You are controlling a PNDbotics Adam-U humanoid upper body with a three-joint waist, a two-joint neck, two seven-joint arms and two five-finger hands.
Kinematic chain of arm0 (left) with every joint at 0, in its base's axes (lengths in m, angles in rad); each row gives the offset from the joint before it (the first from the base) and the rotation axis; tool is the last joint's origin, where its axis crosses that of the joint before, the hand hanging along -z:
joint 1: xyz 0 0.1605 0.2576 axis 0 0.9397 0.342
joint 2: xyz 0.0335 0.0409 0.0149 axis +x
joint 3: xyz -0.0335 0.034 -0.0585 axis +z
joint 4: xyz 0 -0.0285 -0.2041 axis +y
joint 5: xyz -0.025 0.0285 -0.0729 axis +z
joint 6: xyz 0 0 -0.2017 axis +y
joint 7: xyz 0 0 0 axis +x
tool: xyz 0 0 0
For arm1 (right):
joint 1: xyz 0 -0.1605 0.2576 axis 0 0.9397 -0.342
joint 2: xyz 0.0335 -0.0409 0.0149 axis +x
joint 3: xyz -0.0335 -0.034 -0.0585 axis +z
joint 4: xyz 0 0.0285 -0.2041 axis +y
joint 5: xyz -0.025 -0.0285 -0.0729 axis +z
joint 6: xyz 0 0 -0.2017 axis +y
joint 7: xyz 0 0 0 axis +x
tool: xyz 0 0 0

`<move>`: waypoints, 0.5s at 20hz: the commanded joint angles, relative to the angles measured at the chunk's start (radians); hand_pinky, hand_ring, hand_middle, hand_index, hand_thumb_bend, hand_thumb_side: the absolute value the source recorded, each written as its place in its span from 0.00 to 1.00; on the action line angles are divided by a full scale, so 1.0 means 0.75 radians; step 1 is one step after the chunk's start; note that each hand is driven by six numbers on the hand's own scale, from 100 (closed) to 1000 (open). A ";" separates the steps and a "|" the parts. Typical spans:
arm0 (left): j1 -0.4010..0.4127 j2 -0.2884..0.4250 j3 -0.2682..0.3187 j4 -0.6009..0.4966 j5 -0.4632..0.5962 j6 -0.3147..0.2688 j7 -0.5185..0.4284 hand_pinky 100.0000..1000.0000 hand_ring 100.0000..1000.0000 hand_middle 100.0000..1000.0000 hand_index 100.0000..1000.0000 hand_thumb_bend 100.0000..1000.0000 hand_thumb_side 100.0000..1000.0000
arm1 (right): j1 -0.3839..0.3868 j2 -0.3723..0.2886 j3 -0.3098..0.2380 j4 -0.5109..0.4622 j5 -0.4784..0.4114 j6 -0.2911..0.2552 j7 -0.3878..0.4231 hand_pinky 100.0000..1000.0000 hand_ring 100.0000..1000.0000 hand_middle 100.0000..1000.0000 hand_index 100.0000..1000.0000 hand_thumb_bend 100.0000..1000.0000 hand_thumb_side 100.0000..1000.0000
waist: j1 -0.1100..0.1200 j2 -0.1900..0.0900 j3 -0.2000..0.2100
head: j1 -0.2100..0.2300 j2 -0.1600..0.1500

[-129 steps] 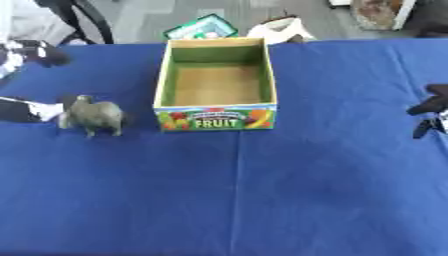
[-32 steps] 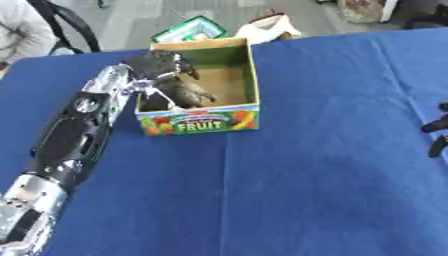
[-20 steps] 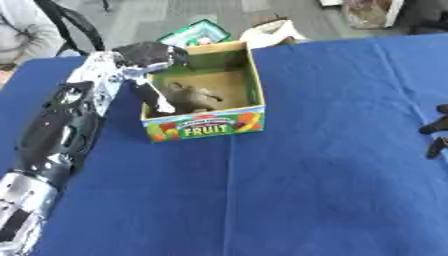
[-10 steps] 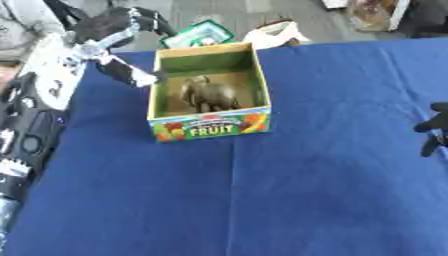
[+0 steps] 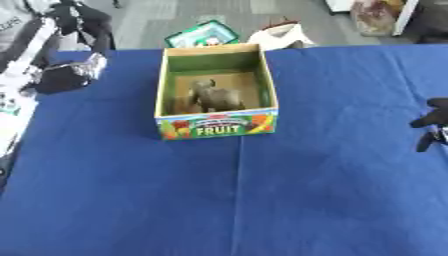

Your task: Pick up objects on the table and place them in the box.

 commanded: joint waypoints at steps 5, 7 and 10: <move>0.167 -0.120 -0.008 -0.159 0.169 0.114 0.068 0.55 0.51 0.51 0.71 0.00 0.48 | -0.019 -0.008 -0.012 -0.034 -0.005 0.000 -0.010 0.29 0.57 0.45 0.70 0.00 0.38 | -0.011 -0.001 0.022 | 0.002 0.002; 0.237 -0.160 0.003 -0.208 0.212 0.145 0.063 0.54 0.50 0.50 0.71 0.00 0.51 | -0.020 -0.008 -0.011 -0.034 -0.006 0.000 -0.010 0.29 0.57 0.45 0.70 0.00 0.38 | -0.011 0.000 0.022 | 0.005 0.006; 0.329 -0.197 0.022 -0.257 0.280 0.193 0.067 0.53 0.49 0.49 0.71 0.00 0.55 | -0.019 -0.008 -0.010 -0.034 -0.006 0.000 -0.009 0.29 0.57 0.45 0.70 0.00 0.38 | -0.011 -0.001 0.021 | 0.007 0.012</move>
